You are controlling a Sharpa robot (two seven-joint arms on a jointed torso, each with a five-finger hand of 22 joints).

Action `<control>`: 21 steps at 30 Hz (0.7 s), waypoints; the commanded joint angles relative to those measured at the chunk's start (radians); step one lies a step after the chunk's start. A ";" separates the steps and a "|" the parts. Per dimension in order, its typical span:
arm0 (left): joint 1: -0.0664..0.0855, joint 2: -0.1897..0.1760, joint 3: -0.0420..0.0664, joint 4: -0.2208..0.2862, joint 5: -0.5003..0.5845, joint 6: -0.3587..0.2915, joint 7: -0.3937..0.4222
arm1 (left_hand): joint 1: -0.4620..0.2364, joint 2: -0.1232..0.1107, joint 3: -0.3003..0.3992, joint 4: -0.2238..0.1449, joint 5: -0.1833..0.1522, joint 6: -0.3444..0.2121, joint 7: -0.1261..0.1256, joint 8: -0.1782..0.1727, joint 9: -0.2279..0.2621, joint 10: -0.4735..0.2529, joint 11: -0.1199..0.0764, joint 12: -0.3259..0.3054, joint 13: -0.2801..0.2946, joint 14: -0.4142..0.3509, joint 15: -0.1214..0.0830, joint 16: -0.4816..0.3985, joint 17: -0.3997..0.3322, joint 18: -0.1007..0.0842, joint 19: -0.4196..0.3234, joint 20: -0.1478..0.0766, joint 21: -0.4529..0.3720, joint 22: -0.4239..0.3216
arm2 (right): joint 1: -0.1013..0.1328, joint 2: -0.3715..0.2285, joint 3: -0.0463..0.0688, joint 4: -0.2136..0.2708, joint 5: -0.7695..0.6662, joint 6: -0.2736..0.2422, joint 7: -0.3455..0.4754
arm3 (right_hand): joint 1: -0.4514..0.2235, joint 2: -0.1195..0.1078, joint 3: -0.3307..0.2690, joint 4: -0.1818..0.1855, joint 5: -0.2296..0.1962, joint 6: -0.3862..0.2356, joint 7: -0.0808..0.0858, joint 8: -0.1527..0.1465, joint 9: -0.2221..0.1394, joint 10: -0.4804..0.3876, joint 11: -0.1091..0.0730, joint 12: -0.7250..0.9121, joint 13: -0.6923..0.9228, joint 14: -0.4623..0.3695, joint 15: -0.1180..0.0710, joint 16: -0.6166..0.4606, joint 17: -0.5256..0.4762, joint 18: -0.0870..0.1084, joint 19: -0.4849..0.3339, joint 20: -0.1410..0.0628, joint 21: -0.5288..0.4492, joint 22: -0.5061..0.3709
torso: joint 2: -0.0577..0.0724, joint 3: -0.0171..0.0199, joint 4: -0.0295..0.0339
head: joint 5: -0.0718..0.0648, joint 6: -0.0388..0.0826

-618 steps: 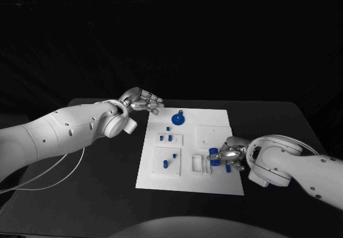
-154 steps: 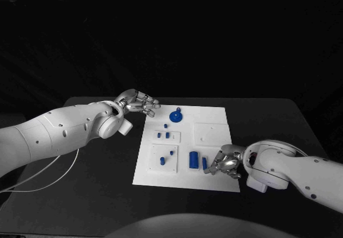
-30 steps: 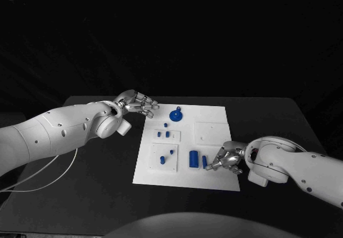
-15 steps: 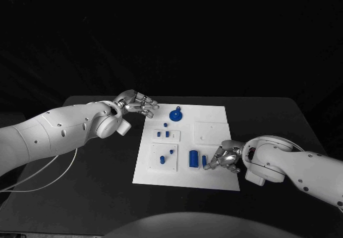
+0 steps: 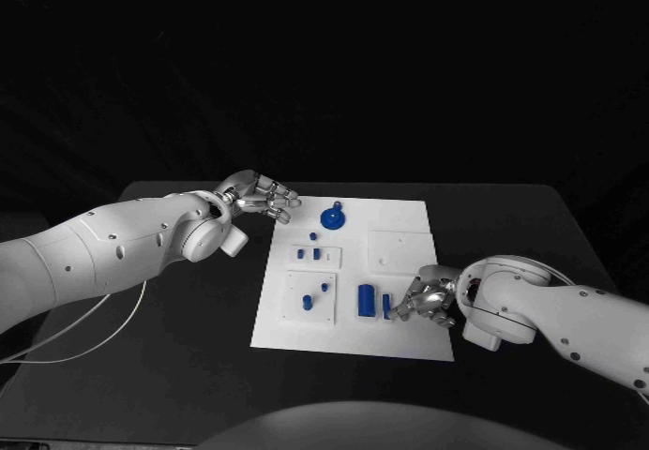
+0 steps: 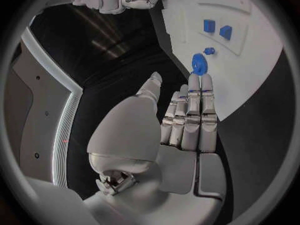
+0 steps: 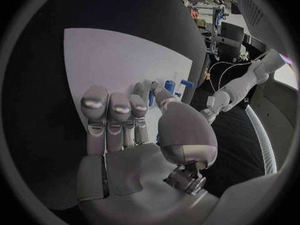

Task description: Assemble the parts on the task board

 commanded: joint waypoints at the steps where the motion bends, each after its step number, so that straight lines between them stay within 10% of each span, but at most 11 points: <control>1: 0.000 0.001 0.001 0.002 -0.001 0.014 0.006 | -0.002 0.006 -0.003 0.000 -0.001 -0.006 0.003 0.003 0.001 -0.009 -0.001 0.002 0.001 -0.006 0.000 0.003 0.001 -0.007 0.004 0.000 0.006 -0.001 | -0.003 0.001 -0.002 -0.004 -0.025 0.014 -0.041 | -0.006 0.013 0.021 -0.008 0.004 -0.005 -0.002 0.001 -0.003 0.003 -0.007 0.002 -0.002 0.004 -0.007 0.001 -0.001 -0.016 0.061 -0.007 0.002 0.096 | 0.000 0.0005 -0.0001 | 0.000 0.001; 5: 0.000 0.001 0.000 0.002 -0.001 0.013 0.006 | -0.002 0.006 -0.003 0.000 -0.001 -0.006 0.003 0.003 0.001 -0.009 -0.001 0.002 0.001 -0.006 0.000 0.003 0.001 -0.007 0.004 0.000 0.006 -0.001 | -0.003 0.003 -0.002 -0.005 -0.022 0.014 -0.040 | -0.046 0.001 0.101 -0.028 0.026 -0.007 -0.003 0.002 -0.001 0.003 -0.007 0.001 -0.001 0.005 -0.007 0.001 0.000 -0.017 0.061 -0.007 0.003 0.096 | 0.001 0.0007 -0.0001 | 0.000 0.001; 21: 0.000 -0.002 0.000 0.005 0.001 0.008 0.007 | -0.003 0.007 -0.004 -0.001 -0.001 -0.006 0.003 0.003 0.001 -0.008 -0.001 0.002 0.001 -0.006 0.000 0.003 0.001 -0.007 0.003 0.001 0.006 -0.001 | -0.003 -0.007 -0.002 -0.010 0.014 -0.002 0.003 | -0.061 -0.042 0.059 0.028 0.019 -0.001 0.000 0.002 0.010 0.003 -0.005 0.001 -0.002 0.004 -0.006 -0.003 -0.004 -0.015 0.061 -0.006 -0.002 0.094 | -0.001 0.0006 -0.0009 | -0.003 0.007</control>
